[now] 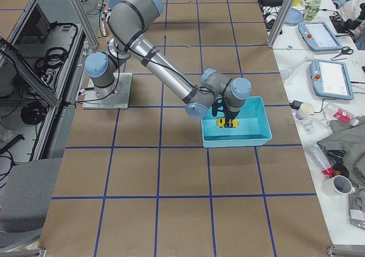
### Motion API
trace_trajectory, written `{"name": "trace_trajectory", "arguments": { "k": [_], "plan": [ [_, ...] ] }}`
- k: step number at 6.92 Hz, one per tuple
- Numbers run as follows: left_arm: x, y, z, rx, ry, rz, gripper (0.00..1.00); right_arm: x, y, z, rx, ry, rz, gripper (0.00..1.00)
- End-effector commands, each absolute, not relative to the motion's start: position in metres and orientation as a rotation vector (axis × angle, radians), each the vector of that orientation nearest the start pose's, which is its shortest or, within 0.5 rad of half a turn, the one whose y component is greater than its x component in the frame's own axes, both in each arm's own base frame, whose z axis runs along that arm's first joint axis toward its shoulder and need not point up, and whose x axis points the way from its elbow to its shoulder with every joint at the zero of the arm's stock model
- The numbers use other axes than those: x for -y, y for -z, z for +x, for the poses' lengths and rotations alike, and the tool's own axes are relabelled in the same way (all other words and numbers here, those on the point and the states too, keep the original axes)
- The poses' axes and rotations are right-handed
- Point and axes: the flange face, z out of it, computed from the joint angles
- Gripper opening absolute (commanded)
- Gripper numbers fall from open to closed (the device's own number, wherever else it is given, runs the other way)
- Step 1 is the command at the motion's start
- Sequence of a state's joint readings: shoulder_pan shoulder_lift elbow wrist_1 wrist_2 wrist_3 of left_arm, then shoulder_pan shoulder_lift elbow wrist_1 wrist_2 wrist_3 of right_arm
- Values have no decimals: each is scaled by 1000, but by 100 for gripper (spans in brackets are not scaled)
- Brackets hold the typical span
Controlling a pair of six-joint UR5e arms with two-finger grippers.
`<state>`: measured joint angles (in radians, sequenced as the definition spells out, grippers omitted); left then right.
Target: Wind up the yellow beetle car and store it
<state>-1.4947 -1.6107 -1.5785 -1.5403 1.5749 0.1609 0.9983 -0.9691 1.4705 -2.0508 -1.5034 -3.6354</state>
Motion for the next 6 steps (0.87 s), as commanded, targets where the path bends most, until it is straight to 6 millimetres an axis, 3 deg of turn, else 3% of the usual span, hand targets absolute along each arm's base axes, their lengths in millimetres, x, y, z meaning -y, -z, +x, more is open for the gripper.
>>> {"name": "trace_trajectory", "arguments": {
  "k": [1, 2, 3, 4, 5, 6],
  "plan": [
    [515, -467, -93, -3135, -27, 135, 100, 648, -216, -251, -122, 119, -3144, 73],
    [516, -468, -94, -3138, -25, 128, 100, 647, -217, -250, -137, 118, -3145, 92],
    [519, -467, -94, -3138, -5, 116, 100, 649, -223, -244, -158, 118, -3143, 92],
    [517, -469, -94, -3134, 4, 139, 100, 646, -250, -237, -187, 86, -3164, 89],
    [517, -468, -94, -3134, 2, 139, 100, 637, -288, -214, -343, 92, -3118, 89],
    [517, -469, -93, -3132, 4, 135, 100, 634, -323, -184, -514, 78, -3110, 81]
  ]
}}
